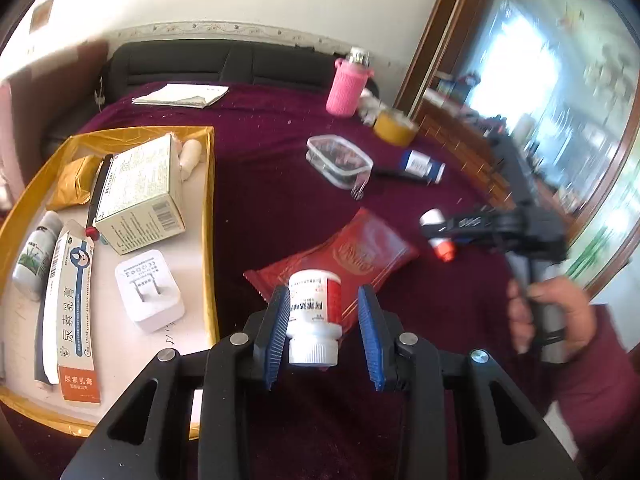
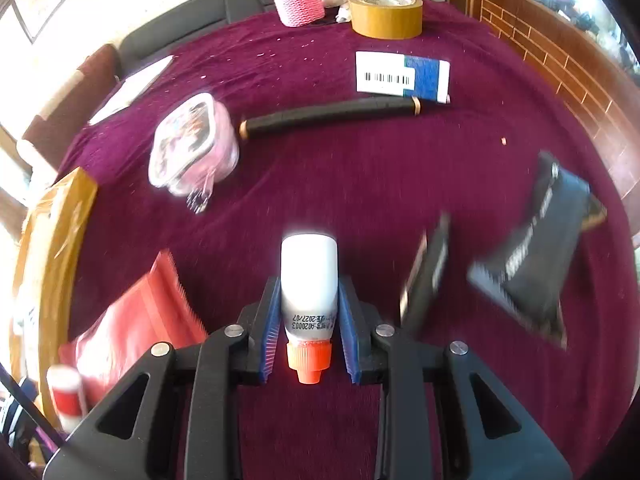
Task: Organize objects
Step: 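Carry both bottles into the yellow tray and open both grippers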
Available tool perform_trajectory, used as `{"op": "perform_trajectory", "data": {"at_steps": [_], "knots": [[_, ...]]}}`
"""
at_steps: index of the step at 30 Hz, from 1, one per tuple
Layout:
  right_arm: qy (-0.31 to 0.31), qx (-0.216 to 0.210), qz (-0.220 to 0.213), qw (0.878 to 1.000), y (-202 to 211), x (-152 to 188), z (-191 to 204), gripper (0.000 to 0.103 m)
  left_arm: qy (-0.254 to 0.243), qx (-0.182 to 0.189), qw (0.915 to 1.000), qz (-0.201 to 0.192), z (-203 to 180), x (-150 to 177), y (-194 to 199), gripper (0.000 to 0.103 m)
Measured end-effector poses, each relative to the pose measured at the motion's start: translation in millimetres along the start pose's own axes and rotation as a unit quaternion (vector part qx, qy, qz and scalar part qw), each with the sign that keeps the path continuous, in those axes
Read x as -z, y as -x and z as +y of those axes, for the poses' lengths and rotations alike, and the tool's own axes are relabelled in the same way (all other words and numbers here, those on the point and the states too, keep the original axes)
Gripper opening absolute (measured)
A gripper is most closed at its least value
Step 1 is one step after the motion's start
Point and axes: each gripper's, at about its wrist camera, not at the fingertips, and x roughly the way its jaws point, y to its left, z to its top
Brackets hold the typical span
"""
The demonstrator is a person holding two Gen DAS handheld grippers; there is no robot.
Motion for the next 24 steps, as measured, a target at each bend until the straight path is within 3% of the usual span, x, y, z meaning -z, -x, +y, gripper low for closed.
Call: {"op": "perform_trajectory", "data": {"at_steps": [3, 7, 16, 24], "knots": [[-0.001, -0.012, -0.006, 1.000, 3.7, 7.3, -3.1, 0.024, -0.016, -0.049, 0.9985, 0.015, -9.4, 4.0, -17.8, 0.031], [0.005, -0.015, -0.017, 1.000, 6.5, 14.7, -2.1, 0.024, -0.008, -0.071, 0.9973, 0.015, -9.4, 7.6, -28.9, 0.030], [0.013, -0.078, -0.034, 0.996, 24.9, 30.4, 5.2, 0.024, 0.042, -0.039, 0.9981, -0.022, 5.2, 4.8, 7.9, 0.029], [0.057, -0.129, -0.057, 0.988, 65.0, 38.5, 53.6, 0.024, 0.076, -0.040, 0.9918, -0.095, 37.2, -7.1, 76.2, 0.030]]}}
